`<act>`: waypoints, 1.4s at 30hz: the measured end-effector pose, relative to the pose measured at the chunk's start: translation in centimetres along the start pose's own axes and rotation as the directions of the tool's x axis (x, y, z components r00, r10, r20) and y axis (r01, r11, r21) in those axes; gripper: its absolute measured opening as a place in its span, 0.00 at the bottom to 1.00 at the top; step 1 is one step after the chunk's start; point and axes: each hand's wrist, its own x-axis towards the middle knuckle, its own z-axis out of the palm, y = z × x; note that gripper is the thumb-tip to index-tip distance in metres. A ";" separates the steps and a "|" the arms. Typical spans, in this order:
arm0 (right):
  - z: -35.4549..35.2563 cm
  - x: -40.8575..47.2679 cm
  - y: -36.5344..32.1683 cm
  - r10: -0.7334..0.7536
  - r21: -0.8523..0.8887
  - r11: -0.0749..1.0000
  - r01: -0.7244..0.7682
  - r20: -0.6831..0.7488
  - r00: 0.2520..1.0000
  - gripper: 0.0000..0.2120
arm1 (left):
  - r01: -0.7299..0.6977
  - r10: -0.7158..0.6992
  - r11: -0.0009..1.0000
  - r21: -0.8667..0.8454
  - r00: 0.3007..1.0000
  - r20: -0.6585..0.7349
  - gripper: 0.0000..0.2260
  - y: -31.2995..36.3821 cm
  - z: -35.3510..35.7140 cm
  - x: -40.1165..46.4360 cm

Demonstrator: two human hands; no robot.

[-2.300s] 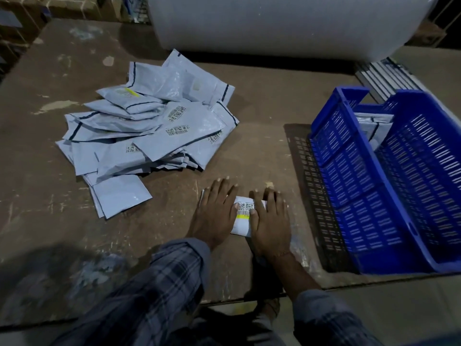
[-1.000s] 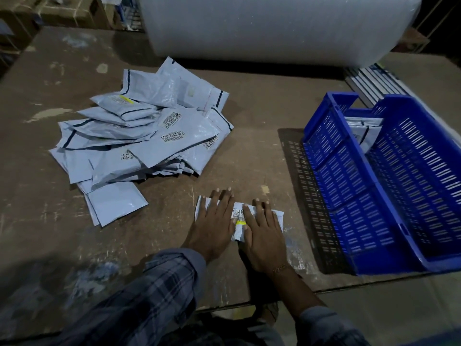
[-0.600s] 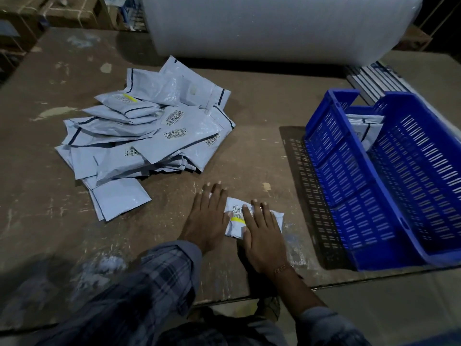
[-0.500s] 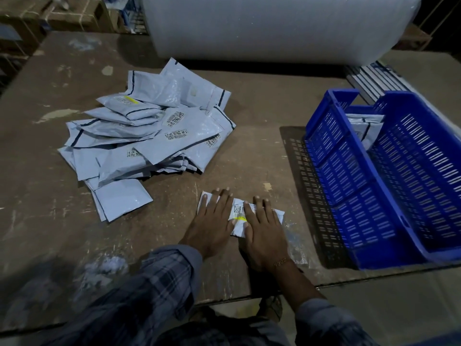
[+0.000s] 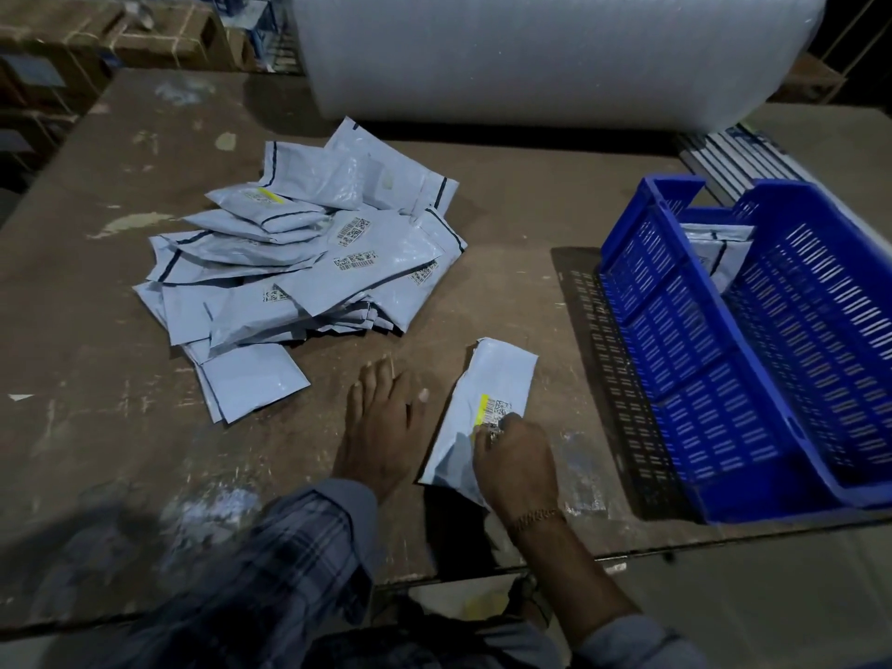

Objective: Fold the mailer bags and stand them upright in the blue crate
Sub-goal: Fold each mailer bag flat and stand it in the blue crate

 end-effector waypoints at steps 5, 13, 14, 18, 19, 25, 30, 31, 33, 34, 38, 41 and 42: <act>0.4 0.6 1.4 -0.244 -0.164 0.958 0.236 -0.027 0.969 0.23 | -0.077 0.068 0.985 0.156 0.996 0.061 0.29 1.4 1.1 -1.6; 0.9 1.4 3.0 -0.459 -0.373 0.818 0.438 0.037 0.888 0.11 | -0.112 0.084 0.971 0.210 0.987 0.138 0.25 2.1 1.8 -1.6; 1.0 0.9 2.8 -0.470 -0.373 0.815 0.443 0.020 0.882 0.08 | -0.103 0.077 0.973 0.207 0.989 0.129 0.22 2.2 1.5 -1.1; 1.6 -0.4 2.3 -0.421 -0.283 0.878 0.385 -0.080 0.903 0.09 | -0.030 0.033 0.977 0.210 0.999 -0.011 0.28 2.7 0.1 1.1; 1.8 -0.3 2.5 -0.416 -0.230 0.895 0.382 -0.120 0.901 0.07 | -0.022 0.031 0.978 0.209 0.999 -0.042 0.30 2.9 -0.2 1.3; 2.2 2.0 4.3 -0.348 -0.258 0.922 0.289 -0.220 0.911 0.24 | -0.313 0.288 0.896 0.314 0.950 0.125 0.25 1.9 2.3 1.0; 4.7 3.3 6.3 -0.324 -0.329 0.897 0.294 -0.038 0.945 0.31 | -0.486 0.438 0.788 0.377 0.874 0.211 0.28 1.4 3.7 -0.5; 4.7 3.6 6.2 -0.316 -0.333 0.898 0.288 -0.032 0.948 0.30 | -0.521 0.475 0.770 0.368 0.853 0.215 0.28 1.4 3.7 -0.6; 4.6 3.7 6.0 -0.314 -0.340 0.895 0.290 -0.016 0.949 0.30 | -0.556 0.512 0.761 0.334 0.831 0.215 0.27 1.3 3.5 -0.4; 4.7 3.5 6.1 -0.330 -0.342 0.888 0.307 -0.010 0.944 0.30 | -0.552 0.514 0.770 0.320 0.834 0.203 0.27 1.3 3.5 0.0; 4.6 2.0 7.0 -0.411 -0.279 0.875 0.397 0.009 0.912 0.28 | -0.462 0.428 0.840 0.284 0.887 0.175 0.26 1.9 3.7 1.3; 4.5 2.2 6.6 -0.409 -0.293 0.872 0.391 0.002 0.913 0.28 | -0.490 0.444 0.817 0.306 0.871 0.209 0.28 2.3 4.5 0.7; 4.5 2.4 6.4 -0.399 -0.304 0.874 0.380 -0.002 0.917 0.28 | -0.532 0.479 0.788 0.312 0.846 0.232 0.28 2.2 4.5 0.5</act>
